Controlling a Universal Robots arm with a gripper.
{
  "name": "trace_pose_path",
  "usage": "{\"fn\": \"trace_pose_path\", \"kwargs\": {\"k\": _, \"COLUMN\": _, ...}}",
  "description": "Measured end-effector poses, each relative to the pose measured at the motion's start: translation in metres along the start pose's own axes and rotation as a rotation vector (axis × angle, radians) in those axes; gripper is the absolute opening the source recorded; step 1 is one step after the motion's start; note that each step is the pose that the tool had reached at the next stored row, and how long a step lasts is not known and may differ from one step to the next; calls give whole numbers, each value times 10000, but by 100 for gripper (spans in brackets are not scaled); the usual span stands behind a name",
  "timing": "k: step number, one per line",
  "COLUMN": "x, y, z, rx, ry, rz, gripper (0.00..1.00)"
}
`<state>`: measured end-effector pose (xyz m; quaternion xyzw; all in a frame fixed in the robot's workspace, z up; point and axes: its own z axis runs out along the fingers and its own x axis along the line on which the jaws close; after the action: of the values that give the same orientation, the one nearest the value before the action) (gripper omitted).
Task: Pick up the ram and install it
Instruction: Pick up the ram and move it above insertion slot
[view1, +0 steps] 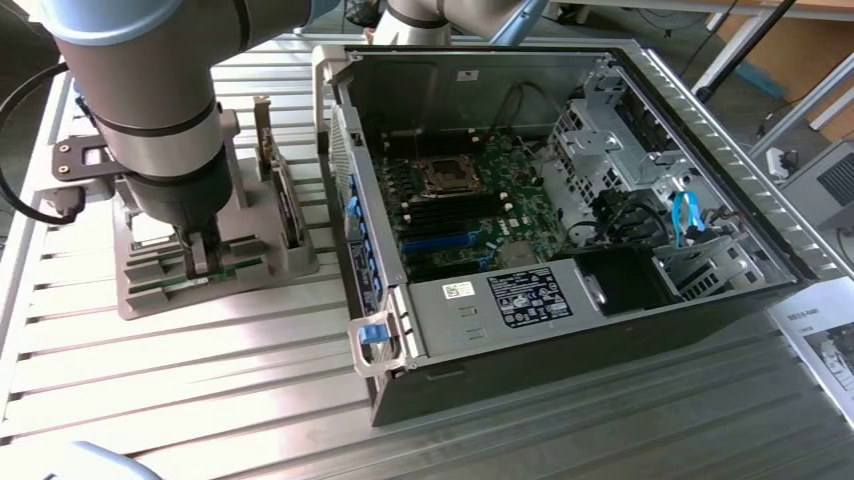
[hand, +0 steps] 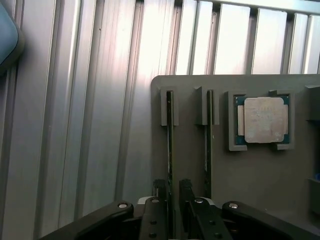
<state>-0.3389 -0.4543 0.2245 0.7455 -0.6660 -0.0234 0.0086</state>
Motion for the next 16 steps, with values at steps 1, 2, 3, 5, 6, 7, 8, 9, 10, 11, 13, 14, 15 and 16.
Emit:
{"fn": "trace_pose_path", "kwargs": {"k": 1, "x": 1, "y": -17, "z": -1, "rx": 0, "ry": 0, "rz": -2, "gripper": 25}}
{"fn": "trace_pose_path", "kwargs": {"k": 2, "x": 1, "y": -30, "z": -1, "rx": 1, "ry": 0, "rz": -3, "gripper": 25}}
{"fn": "trace_pose_path", "kwargs": {"k": 3, "x": 2, "y": -41, "z": -2, "rx": 1, "ry": -1, "rz": -5, "gripper": 25}}
{"fn": "trace_pose_path", "kwargs": {"k": 5, "x": 2, "y": -44, "z": -1, "rx": 1, "ry": 0, "rz": -5, "gripper": 25}}
{"fn": "trace_pose_path", "kwargs": {"k": 6, "x": 2, "y": -44, "z": -1, "rx": 1, "ry": 0, "rz": -5, "gripper": 25}}
{"fn": "trace_pose_path", "kwargs": {"k": 7, "x": 2, "y": -45, "z": 2, "rx": -1, "ry": 1, "rz": -5, "gripper": 25}}
{"fn": "trace_pose_path", "kwargs": {"k": 8, "x": 2, "y": -46, "z": 12, "rx": 2, "ry": -1, "rz": -6, "gripper": 25}}
{"fn": "trace_pose_path", "kwargs": {"k": 9, "x": 3, "y": -46, "z": 20, "rx": 1, "ry": -1, "rz": -6, "gripper": 25}}
{"fn": "trace_pose_path", "kwargs": {"k": 10, "x": 3, "y": -46, "z": 29, "rx": 0, "ry": 0, "rz": -6, "gripper": 25}}
{"fn": "trace_pose_path", "kwargs": {"k": 11, "x": 3, "y": -47, "z": 37, "rx": 0, "ry": 0, "rz": -6, "gripper": 25}}
{"fn": "trace_pose_path", "kwargs": {"k": 13, "x": 4, "y": -47, "z": 53, "rx": 0, "ry": 0, "rz": -6, "gripper": 25}}
{"fn": "trace_pose_path", "kwargs": {"k": 14, "x": 4, "y": -48, "z": 59, "rx": 1, "ry": 0, "rz": -7, "gripper": 25}}
{"fn": "trace_pose_path", "kwargs": {"k": 15, "x": 4, "y": -48, "z": 66, "rx": 0, "ry": 0, "rz": -6, "gripper": 25}}
{"fn": "trace_pose_path", "kwargs": {"k": 16, "x": 4, "y": -48, "z": 74, "rx": 0, "ry": 0, "rz": -6, "gripper": 25}}
